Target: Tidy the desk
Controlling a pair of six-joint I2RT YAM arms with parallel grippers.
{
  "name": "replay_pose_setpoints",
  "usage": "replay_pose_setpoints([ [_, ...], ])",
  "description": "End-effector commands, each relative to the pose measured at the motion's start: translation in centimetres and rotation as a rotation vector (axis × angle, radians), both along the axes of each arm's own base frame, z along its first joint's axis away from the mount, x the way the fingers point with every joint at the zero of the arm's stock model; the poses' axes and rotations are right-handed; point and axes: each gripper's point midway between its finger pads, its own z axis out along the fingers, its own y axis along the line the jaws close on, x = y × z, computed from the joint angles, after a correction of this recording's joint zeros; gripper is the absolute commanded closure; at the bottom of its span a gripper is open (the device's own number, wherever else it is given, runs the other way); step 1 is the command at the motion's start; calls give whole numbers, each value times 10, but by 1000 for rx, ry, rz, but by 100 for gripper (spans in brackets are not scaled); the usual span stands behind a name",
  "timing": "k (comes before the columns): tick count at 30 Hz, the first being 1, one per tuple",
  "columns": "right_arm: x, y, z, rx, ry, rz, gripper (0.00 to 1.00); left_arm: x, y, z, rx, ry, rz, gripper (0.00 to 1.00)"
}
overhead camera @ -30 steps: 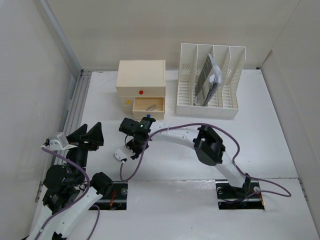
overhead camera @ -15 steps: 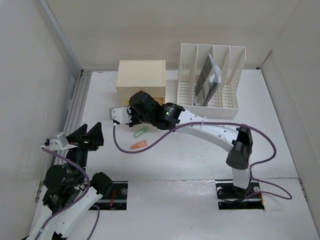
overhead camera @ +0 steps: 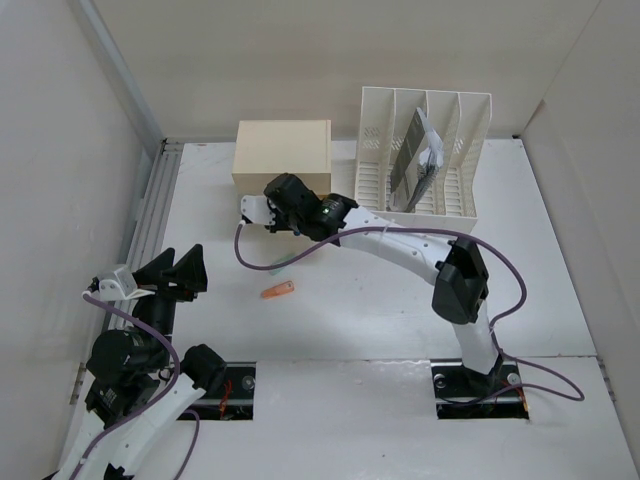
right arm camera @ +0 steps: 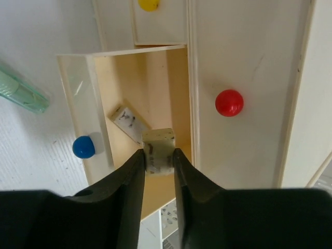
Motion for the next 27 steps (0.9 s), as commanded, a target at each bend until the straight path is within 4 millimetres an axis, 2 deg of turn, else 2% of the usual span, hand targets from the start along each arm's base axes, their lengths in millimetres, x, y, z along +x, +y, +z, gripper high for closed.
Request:
replay_pose_setpoints([
  [1, 12, 2, 25, 81, -57, -48, 64, -17, 15, 16, -73, -89, 8, 38],
  [3, 11, 1, 20, 78, -48, -53, 46, -17, 15, 16, -73, -89, 8, 38],
  [5, 10, 1, 22, 88, -46, -45, 45, -17, 15, 16, -73, -89, 8, 38],
  [7, 8, 2, 35, 127, -53, -42, 45, -17, 15, 16, -73, -89, 8, 38],
  [8, 7, 2, 38, 146, -54, -49, 48, -17, 15, 16, -73, -89, 8, 38],
  [10, 2, 2, 55, 188, -59, -24, 66, -17, 15, 16, -73, -89, 8, 38],
  [12, -6, 3, 66, 233, -48, 0, 76, -17, 15, 16, -73, -89, 8, 38],
  [13, -13, 9, 70, 265, -21, 42, 87, -17, 15, 16, -73, -89, 8, 38],
  [14, -19, 15, 66, 271, 12, 83, 93, -17, 13, 16, -71, -91, -1, 38],
  [15, -28, 11, 58, 254, 79, 127, 97, -17, 13, 16, -71, -91, -1, 38],
  [16, -40, 18, 59, 265, 128, 185, 100, -17, 13, 16, -71, -91, -1, 38],
  [17, -56, 27, 49, 284, 232, 283, 100, -17, 13, 16, -71, -91, -1, 38],
  [18, -69, 20, 32, 228, 326, 332, 100, -17, 13, 16, -71, -91, -1, 38],
  [20, -86, 26, 11, 186, 420, 419, 100, -19, 15, 17, -77, -98, -1, 38],
  [21, -87, 26, 5, 165, 431, 434, 100, -19, 15, 17, -77, -98, -1, 38],
  [24, -85, 20, -30, 73, 482, 418, 100, -19, 15, 17, -77, -98, -1, 38],
  [27, -70, 18, -49, 60, 484, 335, 100, -19, 15, 17, -77, -98, -1, 38],
])
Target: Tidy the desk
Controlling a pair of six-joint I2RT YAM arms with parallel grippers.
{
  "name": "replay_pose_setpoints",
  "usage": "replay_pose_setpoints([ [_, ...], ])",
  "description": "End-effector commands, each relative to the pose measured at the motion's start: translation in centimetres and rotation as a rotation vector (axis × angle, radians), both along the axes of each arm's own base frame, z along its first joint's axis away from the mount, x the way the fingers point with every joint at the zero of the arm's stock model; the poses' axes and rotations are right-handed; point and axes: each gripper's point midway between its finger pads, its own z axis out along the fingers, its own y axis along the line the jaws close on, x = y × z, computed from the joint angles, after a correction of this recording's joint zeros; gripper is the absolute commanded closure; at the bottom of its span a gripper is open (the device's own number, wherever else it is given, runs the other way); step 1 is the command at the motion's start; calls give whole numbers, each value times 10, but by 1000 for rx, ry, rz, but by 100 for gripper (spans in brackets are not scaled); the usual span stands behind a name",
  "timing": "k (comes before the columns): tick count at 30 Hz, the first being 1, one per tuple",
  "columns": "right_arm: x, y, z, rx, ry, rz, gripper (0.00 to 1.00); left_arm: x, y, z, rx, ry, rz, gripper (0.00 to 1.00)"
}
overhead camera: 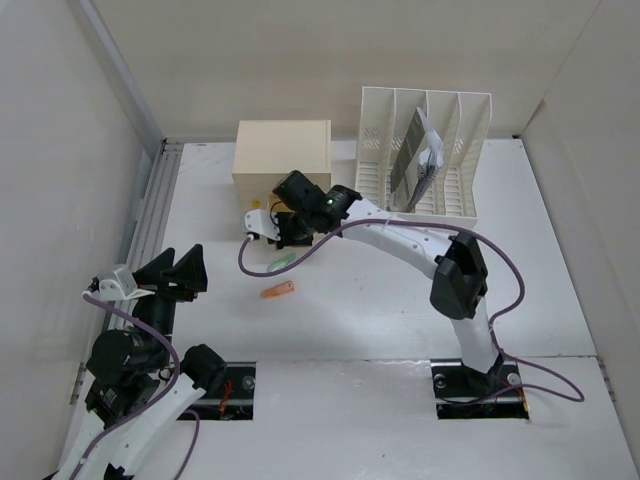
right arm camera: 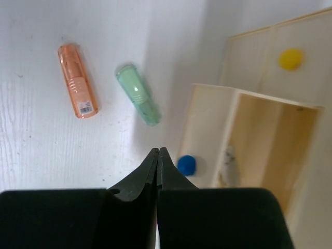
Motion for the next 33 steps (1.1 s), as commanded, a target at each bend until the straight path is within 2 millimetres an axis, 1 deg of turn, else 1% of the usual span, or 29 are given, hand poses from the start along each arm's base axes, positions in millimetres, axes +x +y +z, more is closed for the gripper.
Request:
replay_pose_setpoints([
  [1, 5, -4, -21, -38, 57, -34, 100, -19, 15, 17, -77, -98, 0, 38],
  [3, 18, 1, -27, -27, 36, -97, 100, -19, 15, 17, -77, -98, 0, 38],
  [4, 34, -6, -25, -35, -11, -159, 100, -19, 15, 17, -77, -98, 0, 38],
  [5, 43, -3, -27, -23, -41, -192, 100, -19, 15, 17, -77, -98, 0, 38],
  [6, 50, -5, -28, -19, -59, -238, 100, -19, 15, 17, -77, -98, 0, 38],
  [7, 64, -13, -26, -33, -121, -312, 100, -19, 15, 17, -77, -98, 0, 38],
  [8, 73, -15, -29, -36, -153, -352, 100, -19, 15, 17, -77, -98, 0, 38],
  [10, 92, -18, -26, -12, -239, -437, 100, -19, 15, 17, -77, -98, 0, 38],
  [11, 104, -28, -21, -26, -307, -507, 100, -19, 15, 17, -77, -98, 0, 38],
  [12, 113, -27, -20, -3, -348, -543, 100, -19, 15, 17, -77, -98, 0, 38],
  [13, 117, -32, -23, -11, -374, -571, 100, -19, 15, 17, -77, -98, 0, 38],
  [14, 123, -38, -20, -23, -421, -607, 100, -19, 15, 17, -77, -98, 0, 38],
  [16, 128, -39, -19, -3, -456, -628, 100, -19, 15, 17, -77, -98, 0, 38],
  [17, 131, -39, -16, 7, -469, -641, 100, -19, 15, 17, -77, -98, 0, 38],
  [19, 139, -47, -15, -6, -502, -678, 100, -17, 14, 16, -71, -91, 0, 38],
  [22, 145, -53, -16, -15, -517, -706, 100, -17, 14, 16, -71, -91, 0, 38],
  [24, 147, -51, -13, 7, -524, -712, 100, -15, 12, 15, -65, -84, 0, 38],
  [26, 151, -57, -12, 0, -531, -730, 100, -15, 12, 15, -65, -84, 0, 38],
  [27, 150, -55, -8, 14, -526, -722, 100, -14, 11, 14, -60, -77, 0, 38],
  [28, 142, -46, -12, 29, -472, -651, 100, -14, 11, 14, -59, -77, 0, 38],
  [29, 133, -38, -11, 38, -427, -581, 100, -14, 11, 14, -59, -77, 0, 38],
  [30, 114, -39, -22, 0, -344, -501, 100, -12, 9, 13, -53, -68, 0, 38],
  [31, 97, -35, -9, 16, -299, -401, 100, -12, 7, 14, -65, -70, -15, 38],
  [32, 66, -16, -7, 69, -183, -230, 100, -10, 5, 14, -56, -59, -15, 38],
  [33, 48, -20, -7, 63, -126, -170, 100, -8, 0, 14, -86, -50, -34, 38],
])
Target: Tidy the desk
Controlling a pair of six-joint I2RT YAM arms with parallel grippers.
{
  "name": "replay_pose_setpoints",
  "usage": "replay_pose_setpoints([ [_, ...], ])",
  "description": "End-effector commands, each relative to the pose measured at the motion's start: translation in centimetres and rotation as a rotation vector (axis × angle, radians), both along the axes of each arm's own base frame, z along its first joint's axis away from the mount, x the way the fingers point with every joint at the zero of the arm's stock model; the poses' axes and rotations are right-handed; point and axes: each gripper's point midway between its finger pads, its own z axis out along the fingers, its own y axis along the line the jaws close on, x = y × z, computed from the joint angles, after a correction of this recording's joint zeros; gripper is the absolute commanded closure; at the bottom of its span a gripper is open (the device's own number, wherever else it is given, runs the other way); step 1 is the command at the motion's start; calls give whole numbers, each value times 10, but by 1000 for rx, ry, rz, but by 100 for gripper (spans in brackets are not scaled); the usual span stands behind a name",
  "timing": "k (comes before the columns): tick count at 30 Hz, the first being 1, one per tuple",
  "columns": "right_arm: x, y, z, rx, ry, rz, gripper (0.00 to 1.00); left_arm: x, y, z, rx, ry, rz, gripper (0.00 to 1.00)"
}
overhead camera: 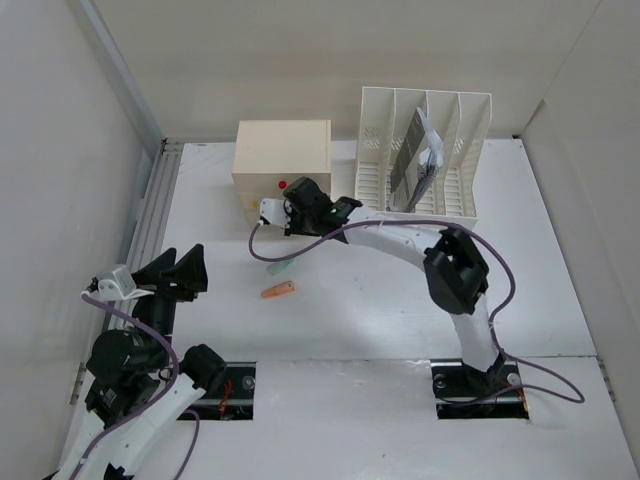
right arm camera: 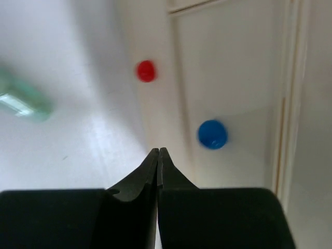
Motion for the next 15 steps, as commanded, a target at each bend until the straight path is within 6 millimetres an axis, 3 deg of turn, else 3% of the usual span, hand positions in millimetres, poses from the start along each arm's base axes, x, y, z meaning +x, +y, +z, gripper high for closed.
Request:
replay_pose_setpoints([
  [1, -68, 18, 52, 160, 179, 319, 95, -7, -1, 17, -99, -46, -36, 38],
  [2, -80, 15, 83, 218, 159, 359, 77, -5, -7, 16, -116, -33, -60, 38],
  [4, -90, 8, 104, 266, 123, 382, 63, 5, -26, 13, -186, 18, -113, 38],
  [5, -95, -1, 142, 322, 45, 385, 48, 8, -36, 13, -206, 32, -152, 38],
  [7, -89, -16, 176, 367, -77, 332, 27, 27, -61, -6, -234, 96, -189, 35],
  [8, -94, -23, 182, 379, -90, 333, 18, 34, -69, -13, -287, 119, -200, 33],
  [9, -89, -45, 210, 422, -149, 302, 0, 44, -86, -25, -294, 138, -236, 33],
  [11, -85, -65, 235, 516, -152, 231, 0, 55, -99, -34, -345, 149, -258, 31],
  [12, -84, -78, 254, 567, -168, 205, 6, 60, -106, -38, -360, 148, -273, 31],
  [13, -75, -94, 268, 615, -177, 173, 22, 71, -116, -48, -381, 151, -277, 31],
  [15, -71, -116, 293, 757, -159, 101, 71, 85, -125, -64, -387, 168, -264, 44],
])
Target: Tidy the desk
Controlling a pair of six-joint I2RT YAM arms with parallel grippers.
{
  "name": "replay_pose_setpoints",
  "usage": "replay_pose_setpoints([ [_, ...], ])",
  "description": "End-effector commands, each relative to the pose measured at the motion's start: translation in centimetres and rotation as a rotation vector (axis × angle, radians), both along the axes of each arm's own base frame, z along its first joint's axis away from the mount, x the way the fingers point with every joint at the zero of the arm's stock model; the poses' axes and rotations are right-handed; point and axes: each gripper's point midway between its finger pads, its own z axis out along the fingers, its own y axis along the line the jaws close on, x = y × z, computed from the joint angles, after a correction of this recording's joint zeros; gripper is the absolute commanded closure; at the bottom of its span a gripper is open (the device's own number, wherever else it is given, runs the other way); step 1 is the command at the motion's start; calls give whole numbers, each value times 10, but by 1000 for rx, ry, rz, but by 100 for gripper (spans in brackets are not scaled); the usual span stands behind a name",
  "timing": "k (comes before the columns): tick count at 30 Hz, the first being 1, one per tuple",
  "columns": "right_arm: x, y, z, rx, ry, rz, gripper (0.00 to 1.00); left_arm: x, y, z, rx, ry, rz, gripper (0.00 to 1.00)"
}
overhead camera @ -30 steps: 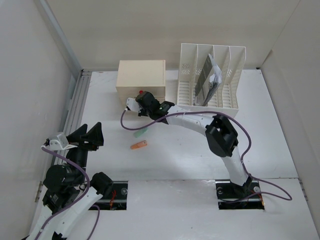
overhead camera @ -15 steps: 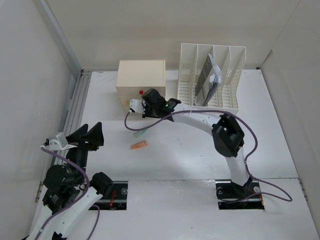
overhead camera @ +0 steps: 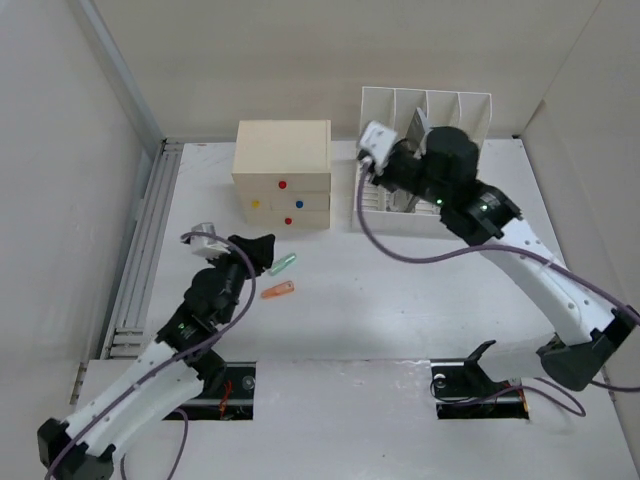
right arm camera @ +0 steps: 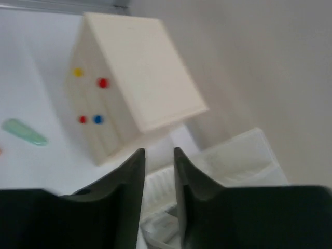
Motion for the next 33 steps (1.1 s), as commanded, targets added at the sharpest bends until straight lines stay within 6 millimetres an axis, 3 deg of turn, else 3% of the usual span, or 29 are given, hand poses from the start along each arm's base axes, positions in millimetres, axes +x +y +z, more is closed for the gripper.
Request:
replay_pose_setpoints([
  [1, 11, -20, 21, 220, 112, -5, 96, 24, -28, 18, -161, -87, -29, 57],
  [3, 8, -30, 27, 261, 132, 18, 100, 39, -39, 1, -103, -47, -27, 65],
  [7, -7, -34, 22, 260, 176, 114, 80, 80, -56, -36, 14, 64, 2, 67],
  [8, -12, -37, 27, 271, 174, 130, 58, 86, -63, -34, 3, 52, -24, 67],
  [9, -10, -39, 22, 269, 179, 129, 50, 97, -60, -54, 26, 90, -14, 63],
  [10, -13, -40, 21, 269, 180, 129, 38, 102, -61, -58, 10, 99, -22, 62],
  [11, -16, -42, 28, 278, 159, 133, 19, 106, -66, -57, -10, 94, -55, 62],
  [12, -17, -40, 22, 272, 172, 139, 15, 114, -61, -72, 3, 125, -44, 61],
  [14, -21, -44, 25, 276, 163, 144, 9, 121, -61, -75, -10, 132, -52, 58],
  [15, -21, -44, 24, 276, 163, 144, 9, 126, -64, -71, -16, 122, -52, 57],
  [16, -19, -45, 23, 277, 160, 135, 11, 130, -60, -84, -1, 151, -39, 57],
  [22, -19, -50, 26, 287, 135, 110, 31, 149, -57, -97, -63, 171, -63, 54],
  [23, -19, -50, 26, 287, 135, 110, 32, 149, -53, -107, -71, 188, -57, 54],
  [24, -18, -49, 25, 287, 133, 110, 35, 147, -57, -100, -97, 160, -81, 54],
  [33, -21, -49, 26, 290, 126, 121, 38, 135, -36, -132, -204, 171, -107, 54],
])
